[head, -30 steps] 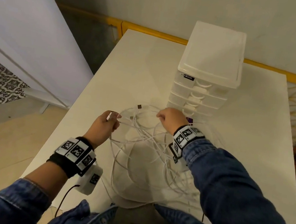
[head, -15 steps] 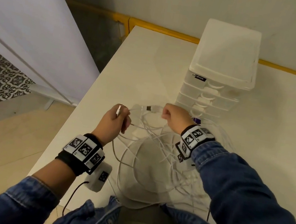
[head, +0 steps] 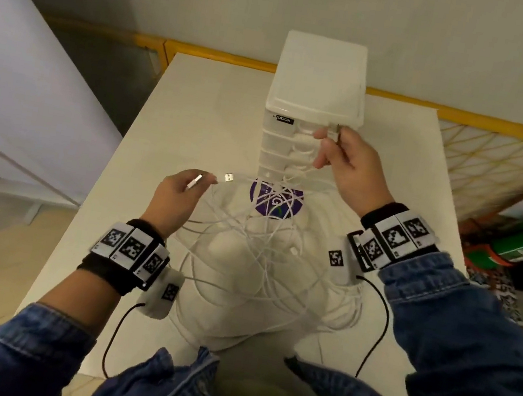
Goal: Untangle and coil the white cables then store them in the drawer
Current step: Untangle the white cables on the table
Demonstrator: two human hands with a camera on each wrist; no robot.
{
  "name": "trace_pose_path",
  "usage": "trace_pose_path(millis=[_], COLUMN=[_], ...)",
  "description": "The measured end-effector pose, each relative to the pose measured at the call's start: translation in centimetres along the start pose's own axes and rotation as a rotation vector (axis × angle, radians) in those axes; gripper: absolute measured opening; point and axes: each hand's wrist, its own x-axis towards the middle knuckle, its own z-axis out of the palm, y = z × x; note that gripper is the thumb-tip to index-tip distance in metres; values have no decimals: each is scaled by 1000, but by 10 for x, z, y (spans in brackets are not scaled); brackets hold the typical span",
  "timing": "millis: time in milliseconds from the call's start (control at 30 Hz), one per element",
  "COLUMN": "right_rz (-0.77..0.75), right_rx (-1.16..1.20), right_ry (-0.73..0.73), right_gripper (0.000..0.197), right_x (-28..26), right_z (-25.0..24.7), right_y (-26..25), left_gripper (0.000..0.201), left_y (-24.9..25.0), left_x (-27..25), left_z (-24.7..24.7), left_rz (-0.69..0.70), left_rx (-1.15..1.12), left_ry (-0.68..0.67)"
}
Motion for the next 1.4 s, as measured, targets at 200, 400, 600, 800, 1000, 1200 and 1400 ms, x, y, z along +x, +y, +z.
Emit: trace_pose_path(millis=[200, 400, 600, 800, 1000, 1200, 1400], right_rz=[-29, 113, 284, 303, 334, 520, 300], right_rx=[106, -125, -435, -454, -614, -741, -503], right_ry=[176, -95, -369, -246, -463, -701, -582], right_gripper=[21, 14, 18, 19, 28, 45, 25], right_x=[-30, -75, -115, -125, -126, -123, -151], right_z=[-36, -44, -49, -43, 8, 10, 35], right_y=[-6, 26, 85, 100, 88, 90, 88], left_gripper=[31, 20, 22, 22, 26, 32, 37], left_y=[-8, -5, -1, 1, -4, -12, -32], left_x=[9, 6, -1, 0, -6, -4, -6], left_z=[18, 38, 48, 54, 59, 48, 53], left_rz=[2, 10, 132, 85, 53, 27, -18], left_rx=[75, 179, 311, 293, 326, 348, 394], left_ry=[-89, -173, -235, -266, -281, -243, -292])
